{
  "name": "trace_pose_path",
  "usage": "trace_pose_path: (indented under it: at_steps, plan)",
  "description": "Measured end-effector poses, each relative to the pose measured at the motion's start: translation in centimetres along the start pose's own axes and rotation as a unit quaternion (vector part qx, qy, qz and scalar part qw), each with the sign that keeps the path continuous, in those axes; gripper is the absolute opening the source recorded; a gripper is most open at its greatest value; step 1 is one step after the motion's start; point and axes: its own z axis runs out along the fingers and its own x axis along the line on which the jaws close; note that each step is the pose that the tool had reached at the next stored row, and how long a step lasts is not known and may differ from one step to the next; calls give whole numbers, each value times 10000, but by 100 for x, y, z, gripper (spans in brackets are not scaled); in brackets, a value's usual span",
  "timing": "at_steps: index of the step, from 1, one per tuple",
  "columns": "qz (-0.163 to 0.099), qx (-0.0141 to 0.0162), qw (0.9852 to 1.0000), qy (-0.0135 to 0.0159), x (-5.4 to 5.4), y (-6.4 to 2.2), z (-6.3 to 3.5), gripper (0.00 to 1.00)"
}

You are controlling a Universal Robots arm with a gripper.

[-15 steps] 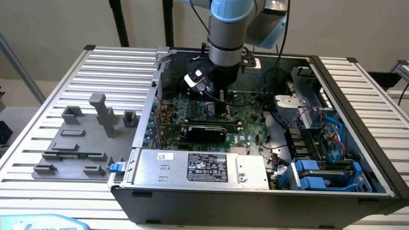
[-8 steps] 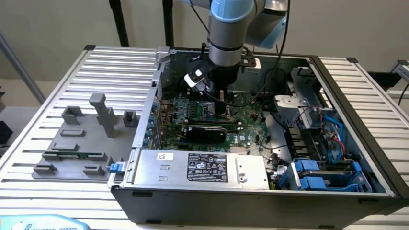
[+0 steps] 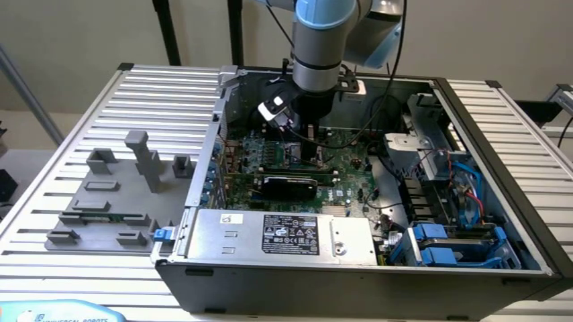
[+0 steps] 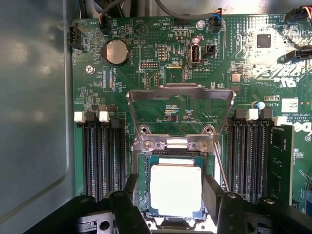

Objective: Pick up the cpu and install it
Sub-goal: 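Place the cpu into insertion slot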

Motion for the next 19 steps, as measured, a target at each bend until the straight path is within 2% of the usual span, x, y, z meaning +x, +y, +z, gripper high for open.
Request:
trace_pose_path:
  at_steps: [4,5,15,16,17,18,19]
  plan:
    - [0,4,10000,-59,0,0,-1,63]
    - [0,4,10000,-66,0,0,-2,63]
    - [0,4,10000,-68,3,0,-66,63]
    - [0,3,10000,-67,4,0,-68,60]
    - [0,3,10000,-67,4,0,-68,54]
    - [0,3,10000,-67,4,0,-68,54]
    - [0,3,10000,-67,3,0,-68,47]
